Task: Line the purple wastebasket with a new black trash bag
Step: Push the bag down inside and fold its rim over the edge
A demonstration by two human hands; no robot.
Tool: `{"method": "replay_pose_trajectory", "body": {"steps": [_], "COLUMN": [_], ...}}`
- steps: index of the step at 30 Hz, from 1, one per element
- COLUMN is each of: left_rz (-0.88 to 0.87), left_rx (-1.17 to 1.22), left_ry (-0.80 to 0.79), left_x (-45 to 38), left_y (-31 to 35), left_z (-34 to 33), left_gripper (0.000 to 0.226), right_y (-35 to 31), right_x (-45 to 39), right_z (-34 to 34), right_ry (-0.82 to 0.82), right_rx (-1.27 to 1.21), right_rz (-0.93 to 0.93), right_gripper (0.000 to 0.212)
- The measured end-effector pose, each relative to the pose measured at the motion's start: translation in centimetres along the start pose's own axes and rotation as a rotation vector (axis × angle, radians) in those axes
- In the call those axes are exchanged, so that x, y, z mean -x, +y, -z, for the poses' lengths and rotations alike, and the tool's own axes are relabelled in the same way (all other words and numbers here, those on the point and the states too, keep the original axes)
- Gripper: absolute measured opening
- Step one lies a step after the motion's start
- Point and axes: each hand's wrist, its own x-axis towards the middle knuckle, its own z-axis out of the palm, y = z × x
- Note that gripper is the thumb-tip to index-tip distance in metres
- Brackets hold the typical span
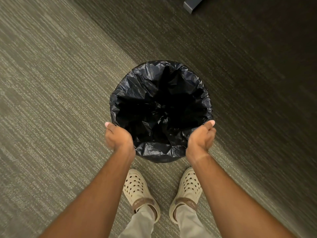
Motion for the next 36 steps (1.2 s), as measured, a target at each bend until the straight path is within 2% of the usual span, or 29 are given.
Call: {"method": "replay_pose_trajectory", "body": {"steps": [4,7,9,11,14,17,19,21,25,29,32,34,36], "left_rz": [0.006,0.015,-0.050,-0.204,-0.523,-0.836,-0.937,-0.928,-0.949,-0.957,-0.929,-0.962,-1.065], "left_rx": [-0.010,-0.032,-0.099,-0.167,-0.314,-0.500,-0.581,-0.619,-0.629,-0.607,-0.645,-0.703,-0.724], "left_ry": [0.050,0.001,-0.016,-0.018,-0.028,-0.158,-0.227,-0.257,-0.279,-0.300,-0.285,-0.237,-0.225], "left_x": [-0.8,-1.5,-1.6,-1.8,-2.6,-3.3,-3.7,-4.4,-5.4,-5.8,-6.1,-6.1,-5.9], "left_y": [-0.4,-0.7,-0.7,0.0,2.4,4.7,5.8,6.4,6.2,6.0,6.4,7.1,8.2], "left_z": [-0.3,-0.2,0.4,1.1,1.0,-0.2,-1.2,-2.0,-2.4,-2.4,-2.4,-2.5,-3.0], "left_gripper": [0.056,0.057,0.056,0.048,0.037,0.043,0.041,0.034,0.023,0.025,0.031,0.031,0.036], "right_y": [0.6,0.7,0.3,-0.3,-2.8,-5.8,-7.2,-7.8,-7.6,-7.6,-8.1,-8.8,-10.0], "right_x": [-0.8,-1.1,-1.3,-1.9,-2.7,-3.4,-4.1,-5.2,-6.6,-7.0,-6.8,-6.6,-6.2], "right_z": [-0.3,-0.2,0.5,1.4,1.5,-0.4,-1.8,-2.7,-3.5,-3.8,-3.8,-3.9,-4.3], "right_ry": [0.102,0.098,0.060,0.052,0.082,0.014,-0.078,-0.134,-0.112,-0.106,-0.049,0.019,0.012], "right_rx": [0.033,0.047,0.137,0.222,0.360,0.504,0.580,0.644,0.701,0.700,0.768,0.790,0.773], "right_rz": [0.063,0.040,0.033,0.106,0.453,0.740,0.797,0.775,0.729,0.714,0.691,0.790,0.950], "right_gripper": [0.067,0.065,0.061,0.050,0.035,0.036,0.035,0.037,0.054,0.067,0.065,0.056,0.048]}}
